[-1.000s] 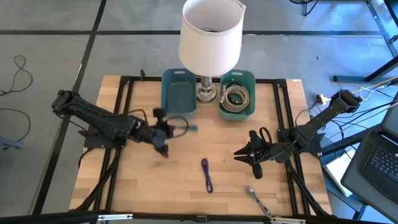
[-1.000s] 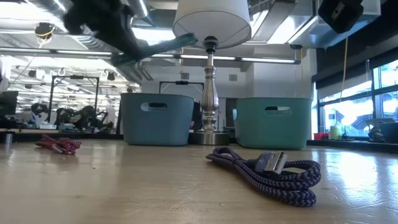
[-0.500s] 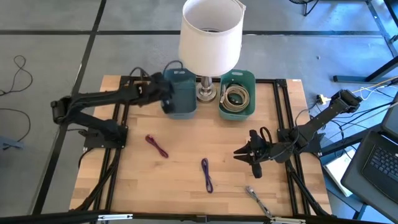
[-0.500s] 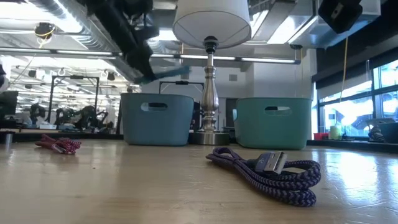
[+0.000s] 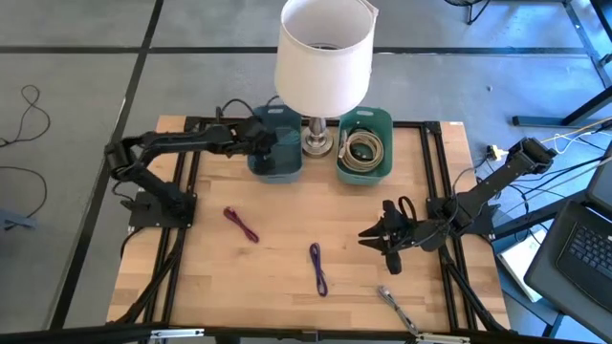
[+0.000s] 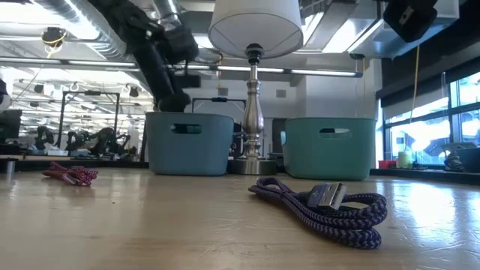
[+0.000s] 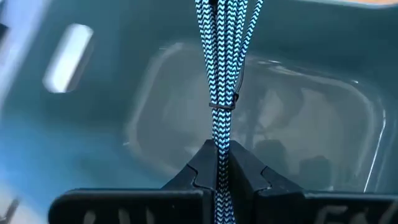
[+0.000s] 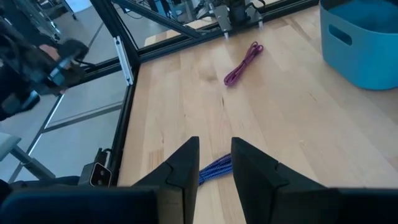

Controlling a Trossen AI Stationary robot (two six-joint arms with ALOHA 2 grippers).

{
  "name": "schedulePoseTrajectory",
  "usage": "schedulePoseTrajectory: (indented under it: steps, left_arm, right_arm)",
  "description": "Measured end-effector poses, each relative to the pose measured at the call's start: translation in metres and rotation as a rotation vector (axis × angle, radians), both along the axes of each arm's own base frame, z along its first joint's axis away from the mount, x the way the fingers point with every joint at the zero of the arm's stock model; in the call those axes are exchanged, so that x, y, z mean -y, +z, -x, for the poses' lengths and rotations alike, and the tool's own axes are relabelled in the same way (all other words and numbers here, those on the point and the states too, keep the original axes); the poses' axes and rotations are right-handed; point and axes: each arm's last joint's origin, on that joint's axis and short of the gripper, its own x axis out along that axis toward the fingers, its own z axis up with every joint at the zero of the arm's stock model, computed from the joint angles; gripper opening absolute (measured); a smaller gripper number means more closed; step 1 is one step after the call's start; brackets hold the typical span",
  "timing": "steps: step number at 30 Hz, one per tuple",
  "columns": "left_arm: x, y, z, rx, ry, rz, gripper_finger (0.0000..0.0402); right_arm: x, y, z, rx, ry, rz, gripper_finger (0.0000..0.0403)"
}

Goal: Pick & Place USB Port
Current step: Put the blue usb cable into the blue bin, then put the pink usb cable into the blue bin

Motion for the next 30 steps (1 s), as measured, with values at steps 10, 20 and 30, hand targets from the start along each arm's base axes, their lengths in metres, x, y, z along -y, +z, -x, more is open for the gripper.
schedulePoseTrajectory:
  steps: [10,20,30]
  left_arm:
    - [-0.013,-0.042,-0.009,-0.105,0.019,0.083,0.0012]
    - [-0.015,-0.037,-0.008,-0.088,-0.002,0.077,0.0064]
    - [-0.010,-0.010,0.000,-0.032,-0.005,-0.002,0.0160]
  right_arm:
    - [0.000,0.001,0.000,0.005,-0.001,-0.008,0.0095]
    - [0.000,0.001,0.000,0.005,0.000,-0.008,0.0095]
    - [0.000,0.001,0.000,0.006,0.000,-0.009,0.0095]
